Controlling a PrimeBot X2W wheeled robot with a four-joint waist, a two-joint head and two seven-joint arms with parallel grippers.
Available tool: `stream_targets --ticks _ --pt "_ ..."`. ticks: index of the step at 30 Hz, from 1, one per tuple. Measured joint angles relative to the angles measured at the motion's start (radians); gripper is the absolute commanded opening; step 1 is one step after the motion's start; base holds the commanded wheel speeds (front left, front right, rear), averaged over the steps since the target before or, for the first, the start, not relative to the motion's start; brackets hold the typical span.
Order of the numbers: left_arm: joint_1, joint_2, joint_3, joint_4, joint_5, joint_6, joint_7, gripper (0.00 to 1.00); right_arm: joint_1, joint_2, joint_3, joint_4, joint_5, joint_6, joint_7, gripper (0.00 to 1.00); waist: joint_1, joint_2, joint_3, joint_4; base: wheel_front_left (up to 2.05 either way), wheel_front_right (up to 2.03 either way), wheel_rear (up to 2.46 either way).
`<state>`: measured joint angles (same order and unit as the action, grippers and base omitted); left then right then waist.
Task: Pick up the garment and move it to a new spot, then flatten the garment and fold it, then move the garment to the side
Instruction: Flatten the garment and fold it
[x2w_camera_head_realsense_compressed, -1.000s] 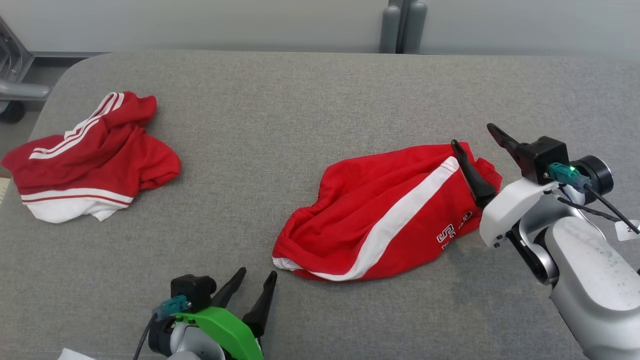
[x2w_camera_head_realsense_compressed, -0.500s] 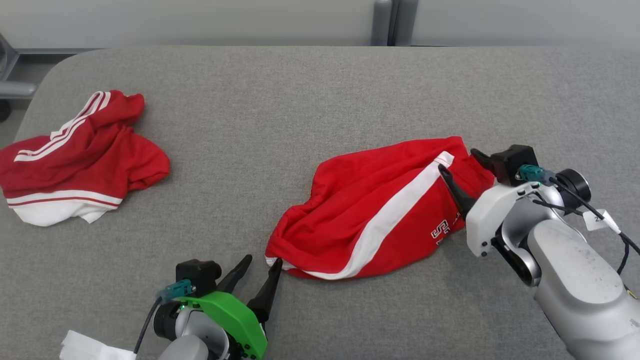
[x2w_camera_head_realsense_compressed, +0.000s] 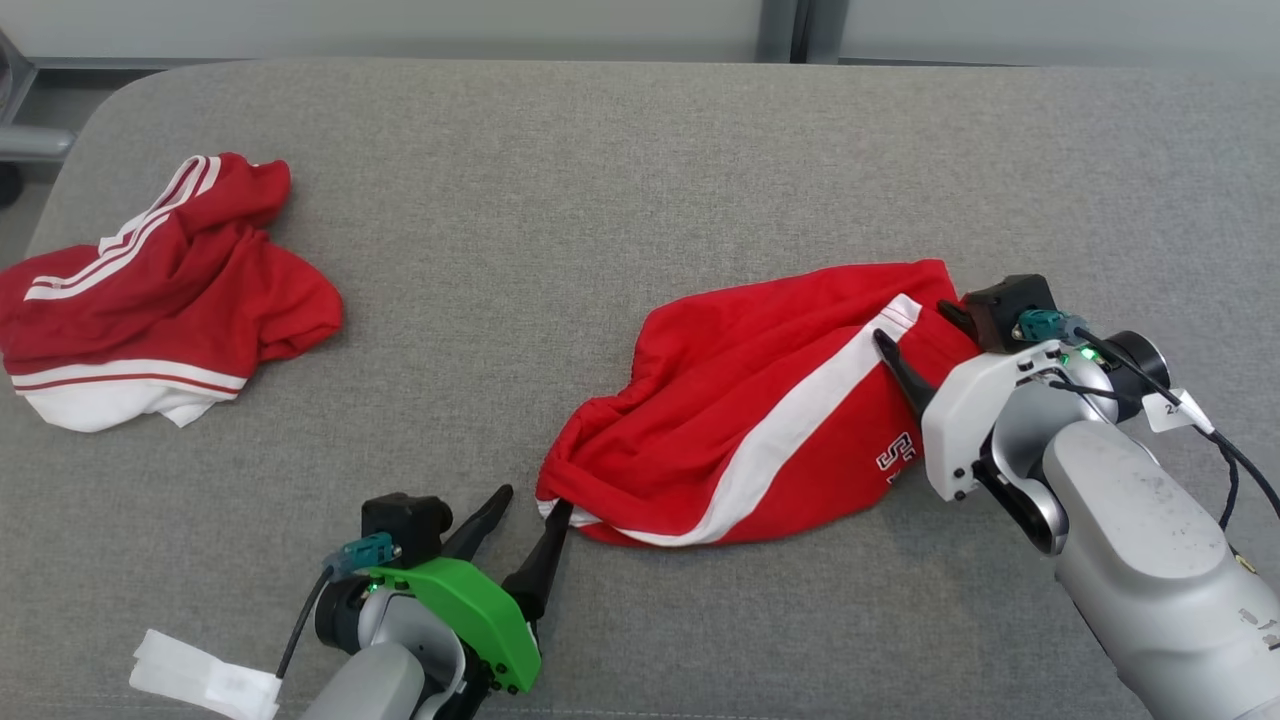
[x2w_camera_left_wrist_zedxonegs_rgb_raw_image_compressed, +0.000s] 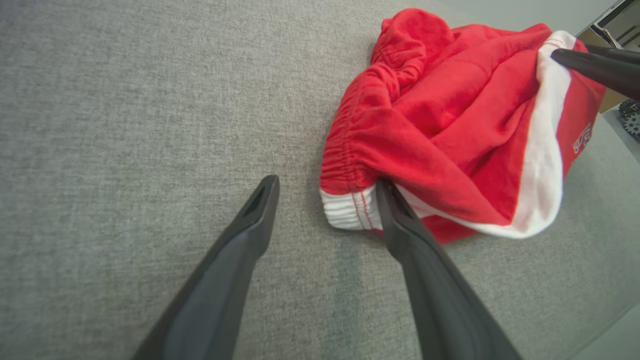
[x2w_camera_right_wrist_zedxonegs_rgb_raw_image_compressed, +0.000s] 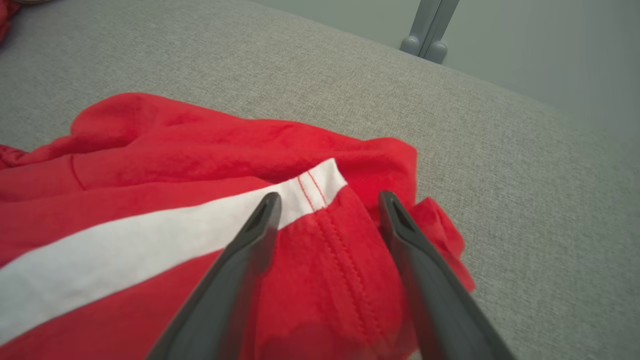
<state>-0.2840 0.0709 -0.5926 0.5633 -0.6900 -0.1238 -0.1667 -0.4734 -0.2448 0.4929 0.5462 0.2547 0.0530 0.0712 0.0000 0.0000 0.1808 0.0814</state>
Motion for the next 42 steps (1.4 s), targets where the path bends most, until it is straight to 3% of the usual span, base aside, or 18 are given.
stream_targets --ticks 20,21,23,27,28,29,42 --pt "-0.029 -0.012 -0.036 0.042 -0.041 -0.001 -0.021 1.00 -0.072 0.028 0.026 0.091 -0.010 0.025 -0.011 1.00 0.0000 0.0000 0.003 0.012 0.00 0.00 0.00" --pt "-0.030 -0.012 -0.040 0.043 -0.042 -0.001 -0.023 1.00 -0.072 0.029 0.026 0.096 -0.009 0.026 -0.013 0.95 0.0000 0.0000 0.003 0.012 0.00 0.00 0.00" --pt "-0.030 -0.013 -0.047 0.044 -0.044 -0.001 -0.025 1.00 -0.072 0.030 0.026 0.107 -0.009 0.026 -0.013 0.57 0.0000 0.0000 0.003 0.012 0.00 0.00 0.00" --pt "-0.034 -0.013 -0.052 0.050 -0.047 -0.001 -0.029 1.00 -0.078 0.035 0.027 0.121 -0.008 0.031 -0.018 0.25 0.0000 0.0000 0.001 0.009 0.00 0.00 0.00" --pt "-0.035 -0.013 -0.053 0.053 -0.047 -0.001 -0.030 1.00 -0.081 0.036 0.028 0.124 -0.008 0.031 -0.018 0.04 0.0000 0.0000 0.001 0.008 0.00 0.00 0.00" --pt "-0.036 -0.013 -0.055 0.055 -0.049 -0.001 -0.030 1.00 -0.083 0.038 0.028 0.126 -0.007 0.033 -0.019 0.00 0.0000 0.0000 0.000 0.007 0.00 0.00 0.00" --pt "-0.043 0.009 -0.055 0.085 -0.118 -0.001 -0.036 1.00 -0.094 0.038 0.016 0.108 0.003 0.043 -0.095 0.00 0.0000 0.0000 -0.012 -0.019 0.00 0.00 0.00"
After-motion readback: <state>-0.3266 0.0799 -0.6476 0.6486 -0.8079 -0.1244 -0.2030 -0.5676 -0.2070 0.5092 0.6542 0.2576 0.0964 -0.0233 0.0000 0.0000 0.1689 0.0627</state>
